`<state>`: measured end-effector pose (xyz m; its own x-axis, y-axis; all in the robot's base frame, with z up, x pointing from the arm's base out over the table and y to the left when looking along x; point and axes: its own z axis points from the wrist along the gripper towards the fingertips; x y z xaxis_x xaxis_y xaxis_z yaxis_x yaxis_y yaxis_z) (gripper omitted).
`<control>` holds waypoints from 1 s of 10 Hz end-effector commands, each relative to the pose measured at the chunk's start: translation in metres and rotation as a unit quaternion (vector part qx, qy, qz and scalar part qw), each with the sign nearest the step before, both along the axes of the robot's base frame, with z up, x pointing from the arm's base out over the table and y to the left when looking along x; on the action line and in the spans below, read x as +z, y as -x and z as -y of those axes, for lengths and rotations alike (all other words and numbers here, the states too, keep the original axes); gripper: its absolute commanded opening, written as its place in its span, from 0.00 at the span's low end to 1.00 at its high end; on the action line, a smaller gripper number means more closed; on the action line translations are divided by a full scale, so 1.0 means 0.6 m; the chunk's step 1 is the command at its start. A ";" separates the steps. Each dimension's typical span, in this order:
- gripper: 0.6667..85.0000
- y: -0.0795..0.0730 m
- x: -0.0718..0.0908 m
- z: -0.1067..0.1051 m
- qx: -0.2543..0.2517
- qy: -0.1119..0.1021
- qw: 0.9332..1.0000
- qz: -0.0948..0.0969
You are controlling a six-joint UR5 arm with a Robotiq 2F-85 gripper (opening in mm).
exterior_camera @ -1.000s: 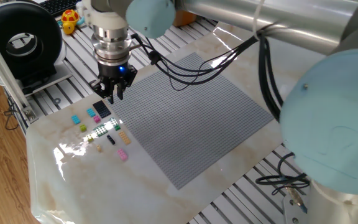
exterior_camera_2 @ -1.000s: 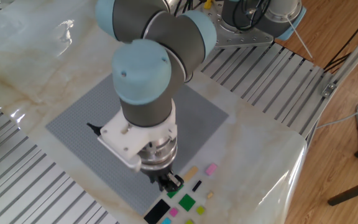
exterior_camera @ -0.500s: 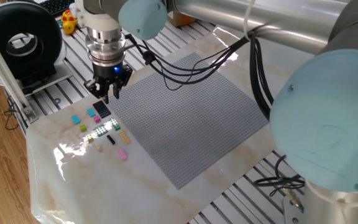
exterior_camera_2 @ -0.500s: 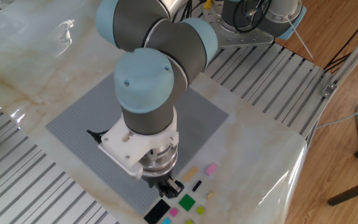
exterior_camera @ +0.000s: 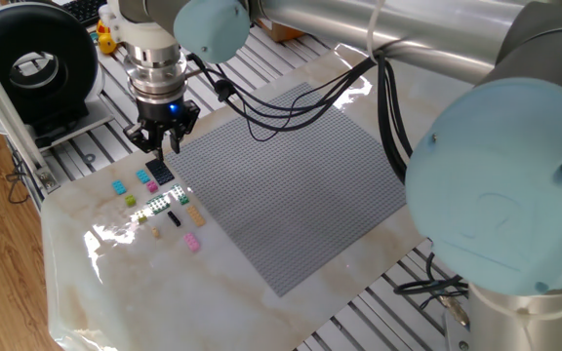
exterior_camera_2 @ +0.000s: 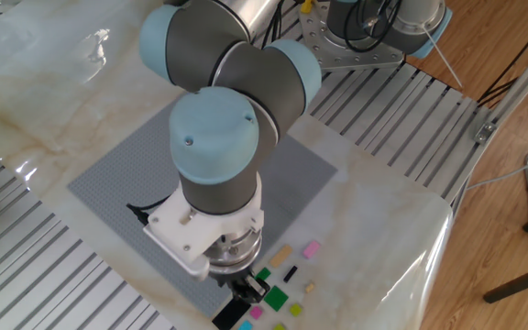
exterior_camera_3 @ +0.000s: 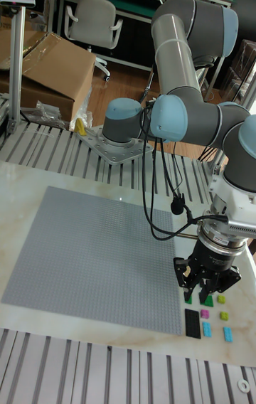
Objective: Stack small Lego blocks randomly, one at a time
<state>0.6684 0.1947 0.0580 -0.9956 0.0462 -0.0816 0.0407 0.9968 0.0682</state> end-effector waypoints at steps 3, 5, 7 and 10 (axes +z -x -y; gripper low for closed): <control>0.40 -0.001 0.000 0.002 0.001 0.002 1.000 -0.003; 0.39 0.001 0.000 0.005 0.005 0.006 1.000 -0.005; 0.38 0.001 0.000 0.005 0.005 0.006 1.000 -0.004; 0.38 0.000 -0.002 0.009 0.006 0.010 1.000 -0.006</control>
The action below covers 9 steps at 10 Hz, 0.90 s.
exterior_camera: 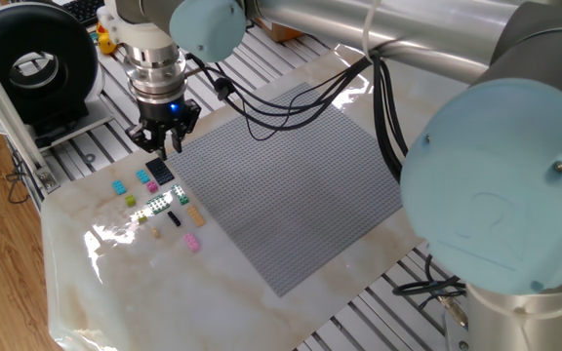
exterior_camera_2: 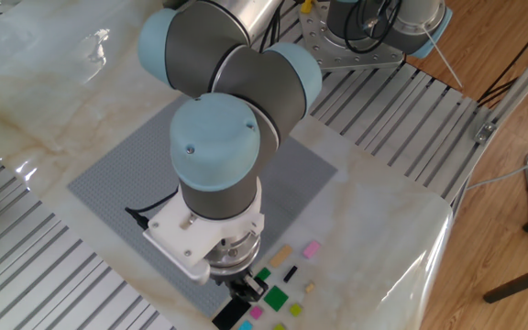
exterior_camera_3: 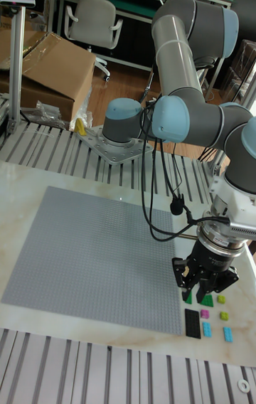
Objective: Stack small Lego blocks randomly, one at a time
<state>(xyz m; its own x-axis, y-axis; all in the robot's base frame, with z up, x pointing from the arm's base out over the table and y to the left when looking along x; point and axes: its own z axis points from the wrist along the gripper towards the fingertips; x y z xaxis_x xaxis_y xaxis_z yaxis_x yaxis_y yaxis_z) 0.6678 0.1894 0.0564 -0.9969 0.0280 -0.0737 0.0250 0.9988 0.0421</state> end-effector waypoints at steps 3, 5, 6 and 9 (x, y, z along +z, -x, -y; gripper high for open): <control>0.36 0.007 0.004 0.002 0.003 -0.005 1.000 -0.004; 0.35 0.008 0.000 0.013 0.001 0.004 1.000 -0.008; 0.35 0.009 -0.001 0.013 0.004 0.004 1.000 -0.009; 0.35 0.007 -0.006 0.011 0.009 0.004 1.000 -0.009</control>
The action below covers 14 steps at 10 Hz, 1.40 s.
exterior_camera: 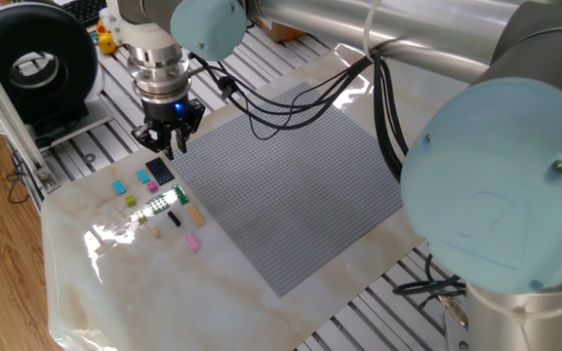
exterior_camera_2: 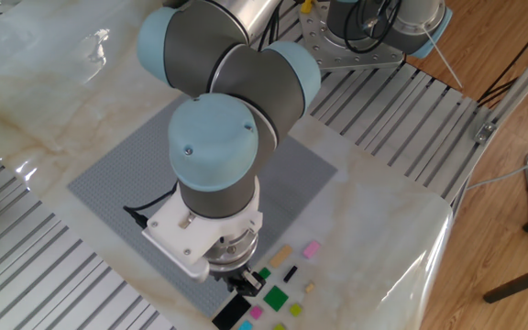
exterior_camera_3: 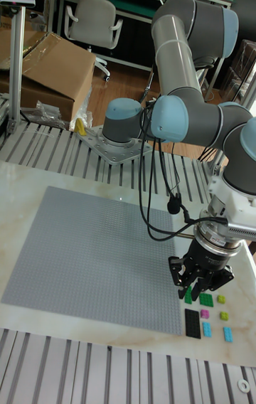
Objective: Stack small Lego blocks randomly, one at a time
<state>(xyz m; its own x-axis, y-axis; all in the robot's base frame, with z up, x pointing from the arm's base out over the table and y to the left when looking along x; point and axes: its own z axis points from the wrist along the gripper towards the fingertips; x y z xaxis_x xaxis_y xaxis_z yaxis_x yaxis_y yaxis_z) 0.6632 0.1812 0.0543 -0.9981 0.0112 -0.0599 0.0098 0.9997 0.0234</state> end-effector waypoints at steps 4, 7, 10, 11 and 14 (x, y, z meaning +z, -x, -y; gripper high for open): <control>0.35 0.000 -0.002 -0.001 0.003 -0.003 1.000 -0.003; 0.35 -0.001 -0.002 0.000 0.002 -0.003 1.000 -0.002; 0.34 0.001 0.000 0.000 0.001 -0.004 1.000 -0.003; 0.34 0.001 -0.001 -0.001 0.001 -0.006 1.000 -0.003; 0.34 0.000 -0.002 -0.004 0.003 -0.008 1.000 -0.002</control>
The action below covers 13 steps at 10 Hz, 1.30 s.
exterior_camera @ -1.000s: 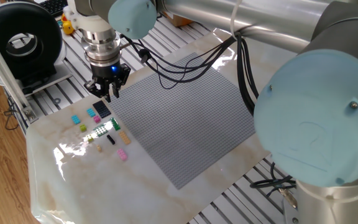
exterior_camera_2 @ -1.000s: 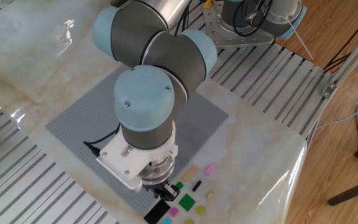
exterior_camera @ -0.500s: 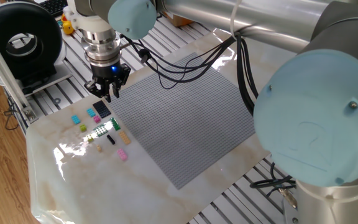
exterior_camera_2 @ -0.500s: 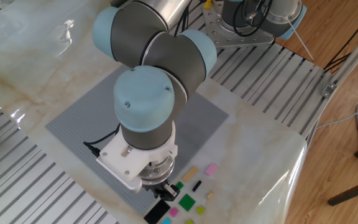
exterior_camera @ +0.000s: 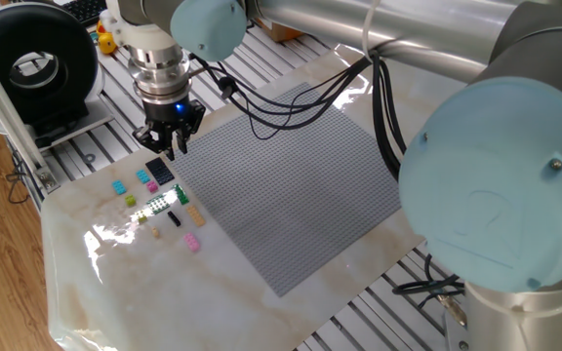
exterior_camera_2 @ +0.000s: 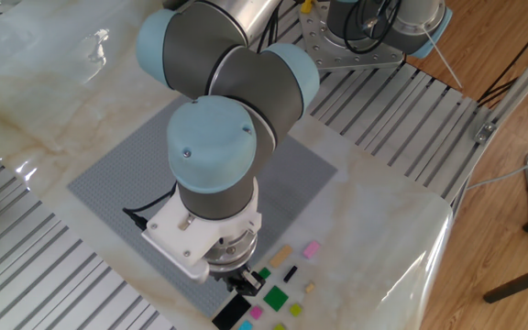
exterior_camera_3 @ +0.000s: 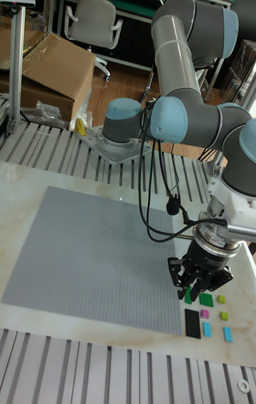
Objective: Stack small Lego blocks randomly, one at a time
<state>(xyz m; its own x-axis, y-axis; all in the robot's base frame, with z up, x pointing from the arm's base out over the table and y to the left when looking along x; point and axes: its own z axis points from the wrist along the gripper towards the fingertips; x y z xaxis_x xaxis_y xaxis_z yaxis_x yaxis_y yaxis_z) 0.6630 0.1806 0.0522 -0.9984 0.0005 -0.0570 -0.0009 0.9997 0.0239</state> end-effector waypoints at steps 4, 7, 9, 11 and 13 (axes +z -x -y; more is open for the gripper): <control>0.34 -0.003 0.000 -0.004 -0.001 -0.006 1.000 0.000; 0.34 -0.003 0.000 -0.003 0.001 -0.005 1.000 0.000; 0.34 -0.003 -0.001 0.001 0.000 -0.001 1.000 0.000; 0.34 -0.004 -0.002 0.003 0.002 0.002 1.000 0.000; 0.33 -0.002 0.002 -0.005 0.001 -0.008 1.000 0.001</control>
